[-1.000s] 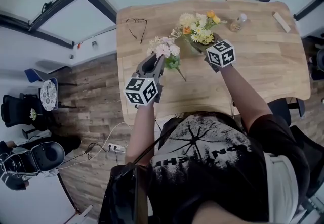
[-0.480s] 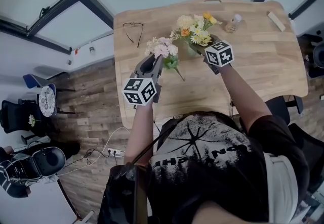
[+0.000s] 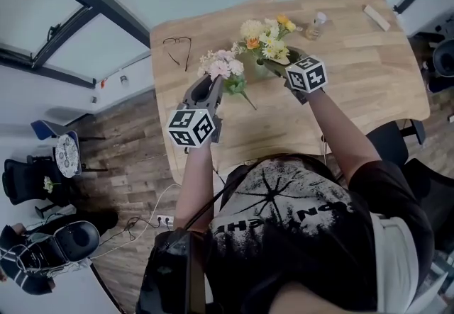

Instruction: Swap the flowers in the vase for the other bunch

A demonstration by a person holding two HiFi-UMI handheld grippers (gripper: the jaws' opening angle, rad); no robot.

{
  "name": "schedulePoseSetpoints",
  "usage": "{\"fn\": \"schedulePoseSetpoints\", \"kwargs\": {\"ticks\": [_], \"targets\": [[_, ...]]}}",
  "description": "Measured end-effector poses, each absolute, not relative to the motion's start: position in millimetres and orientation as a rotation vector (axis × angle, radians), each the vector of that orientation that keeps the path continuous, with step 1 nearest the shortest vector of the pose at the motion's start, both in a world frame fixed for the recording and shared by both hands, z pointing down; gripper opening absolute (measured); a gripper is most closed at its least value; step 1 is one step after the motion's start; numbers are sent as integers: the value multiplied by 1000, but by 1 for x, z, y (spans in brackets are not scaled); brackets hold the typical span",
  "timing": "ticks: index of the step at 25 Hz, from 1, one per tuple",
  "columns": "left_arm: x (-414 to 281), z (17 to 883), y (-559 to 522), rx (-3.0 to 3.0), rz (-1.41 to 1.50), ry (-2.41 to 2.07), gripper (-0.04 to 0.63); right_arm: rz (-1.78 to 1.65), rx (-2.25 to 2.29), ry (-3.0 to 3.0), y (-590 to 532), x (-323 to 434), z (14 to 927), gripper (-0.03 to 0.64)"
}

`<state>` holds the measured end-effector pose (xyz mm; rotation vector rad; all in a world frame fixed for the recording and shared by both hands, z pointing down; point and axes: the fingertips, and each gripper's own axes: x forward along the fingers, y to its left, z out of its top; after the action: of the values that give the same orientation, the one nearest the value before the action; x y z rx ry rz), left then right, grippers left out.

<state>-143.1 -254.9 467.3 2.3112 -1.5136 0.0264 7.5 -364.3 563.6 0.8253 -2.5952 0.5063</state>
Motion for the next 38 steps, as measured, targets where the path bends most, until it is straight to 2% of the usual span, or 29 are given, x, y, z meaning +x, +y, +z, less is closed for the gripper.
{"fn": "schedulePoseSetpoints", "kwargs": {"ticks": [17,18,21,25,29,38], "targets": [[-157,461,-250,2334,-22,-1504,92,397,942,-2722,-330,44,506,270],[-157,462,-250,2335,-23,-1501,92,390,942,-2739,-326,44,499,258],[-159,461,-250,2336,-27,-1494,92,349,937,-2787,-317,42,475,146],[-160,458,-250,2341,-21,-1501,92,311,909,-2856,-302,41,444,65],[-158,458,-248,2351,-3,-1507,92,251,897,-2907,-288,44,425,40],[-157,458,-245,2358,30,-1527,92,233,897,-2931,-275,47,419,35]]}}
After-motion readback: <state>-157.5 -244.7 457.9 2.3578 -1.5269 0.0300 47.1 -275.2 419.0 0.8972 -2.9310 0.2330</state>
